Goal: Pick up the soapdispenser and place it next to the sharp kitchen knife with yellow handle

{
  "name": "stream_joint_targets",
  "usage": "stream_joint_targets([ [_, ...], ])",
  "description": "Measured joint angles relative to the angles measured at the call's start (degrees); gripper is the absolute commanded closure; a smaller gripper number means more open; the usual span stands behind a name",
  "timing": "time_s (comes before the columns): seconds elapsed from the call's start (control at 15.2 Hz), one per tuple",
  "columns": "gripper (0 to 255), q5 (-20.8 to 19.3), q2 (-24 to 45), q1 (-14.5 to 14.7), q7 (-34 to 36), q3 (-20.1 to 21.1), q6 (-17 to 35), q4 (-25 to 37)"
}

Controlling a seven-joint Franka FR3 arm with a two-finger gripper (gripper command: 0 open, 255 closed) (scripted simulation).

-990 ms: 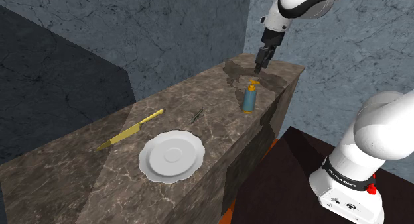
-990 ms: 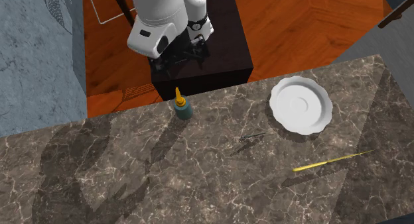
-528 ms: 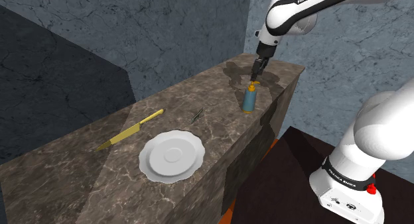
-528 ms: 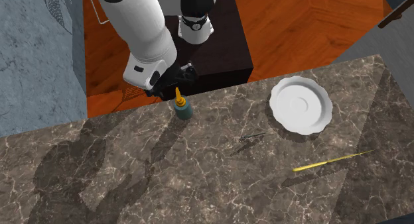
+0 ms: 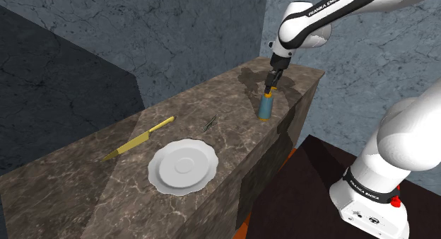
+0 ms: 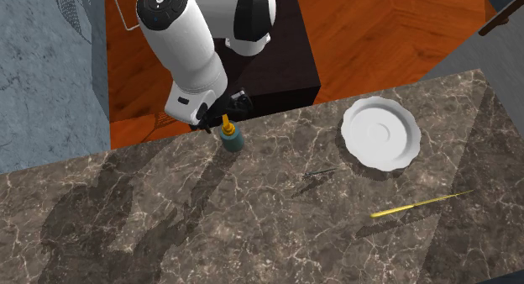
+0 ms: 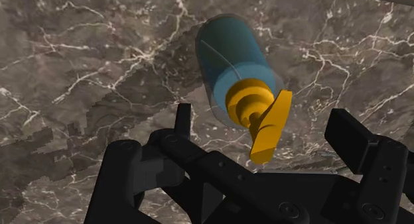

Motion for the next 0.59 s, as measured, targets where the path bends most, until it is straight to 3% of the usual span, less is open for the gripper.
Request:
stream_joint_targets([
  [0.26, 0, 0.0, 0.1, 0.0, 0.0, 0.0, 0.2, -0.1],
  [0.33, 255, 0.0, 0.1, 0.0, 0.0, 0.0, 0.2, -0.1],
  [0.59, 255, 0.0, 0.1, 0.0, 0.0, 0.0, 0.2, -0.1],
])
